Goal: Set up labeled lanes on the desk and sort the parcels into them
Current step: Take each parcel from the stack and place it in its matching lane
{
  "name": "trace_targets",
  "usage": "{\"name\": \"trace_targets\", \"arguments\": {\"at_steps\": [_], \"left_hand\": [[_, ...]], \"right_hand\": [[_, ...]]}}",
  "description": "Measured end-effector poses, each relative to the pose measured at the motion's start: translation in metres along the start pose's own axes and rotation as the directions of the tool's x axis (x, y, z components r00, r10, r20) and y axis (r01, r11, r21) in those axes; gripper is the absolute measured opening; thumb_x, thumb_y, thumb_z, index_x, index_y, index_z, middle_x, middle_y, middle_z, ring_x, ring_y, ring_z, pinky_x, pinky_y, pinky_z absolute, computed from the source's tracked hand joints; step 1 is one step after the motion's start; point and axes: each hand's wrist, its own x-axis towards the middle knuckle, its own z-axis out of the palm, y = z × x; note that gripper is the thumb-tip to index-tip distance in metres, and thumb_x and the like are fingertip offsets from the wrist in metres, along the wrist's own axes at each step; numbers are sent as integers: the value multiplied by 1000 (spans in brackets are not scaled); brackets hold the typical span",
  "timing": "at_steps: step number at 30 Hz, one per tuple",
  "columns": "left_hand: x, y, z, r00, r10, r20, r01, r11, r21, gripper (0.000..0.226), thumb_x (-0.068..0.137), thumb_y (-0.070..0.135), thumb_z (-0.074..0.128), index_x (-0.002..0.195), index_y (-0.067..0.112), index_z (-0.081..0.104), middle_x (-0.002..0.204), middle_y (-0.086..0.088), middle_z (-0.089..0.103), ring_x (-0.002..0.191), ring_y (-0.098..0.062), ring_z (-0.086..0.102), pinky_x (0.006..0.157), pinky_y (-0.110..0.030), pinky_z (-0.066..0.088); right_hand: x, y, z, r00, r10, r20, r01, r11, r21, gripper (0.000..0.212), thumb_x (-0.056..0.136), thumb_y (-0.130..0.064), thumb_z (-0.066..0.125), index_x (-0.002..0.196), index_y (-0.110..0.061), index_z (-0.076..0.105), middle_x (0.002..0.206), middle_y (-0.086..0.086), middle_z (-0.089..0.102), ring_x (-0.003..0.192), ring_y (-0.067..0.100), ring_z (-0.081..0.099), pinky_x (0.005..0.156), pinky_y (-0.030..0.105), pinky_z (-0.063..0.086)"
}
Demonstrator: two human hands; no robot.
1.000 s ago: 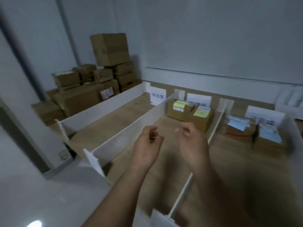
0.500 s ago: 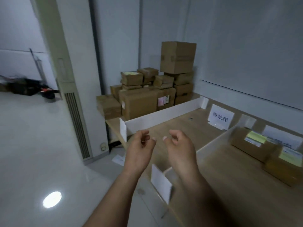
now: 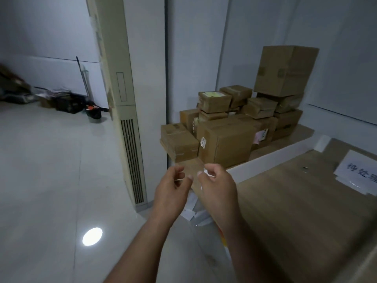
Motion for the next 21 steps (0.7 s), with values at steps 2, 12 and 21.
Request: {"name": "trace_targets", "arguments": {"at_steps": [2,12,21], "left_hand": [[26,-11,-3,1000,-8,0,8,1000,8,31,91,29,58,122,26,52,104,11,58,94,-3,56,88,-32,51],[209,-43,1,994,-10,113,-7,989,148,17,93,26,55,109,31,49,93,18,57,78,7,56,58,-7,45],[353,-80,1,987,-60,148,25,973,228,40,92,37,56,128,21,52,125,5,59,115,-12,54,96,-32,45]], "right_hand": [[24,1,18,1000,7,3,-7,1000,-12,37,96,-30,51,132,-21,50,131,-3,57,113,11,55,89,25,48],[193,1,106,995,84,-62,-77,992,98,41,94,-27,52,134,-18,49,126,-1,60,106,10,59,82,25,52],[316,11,147,952,296,-75,-292,954,64,38,91,-39,52,119,-14,53,104,3,58,81,13,51,54,19,28]]}}
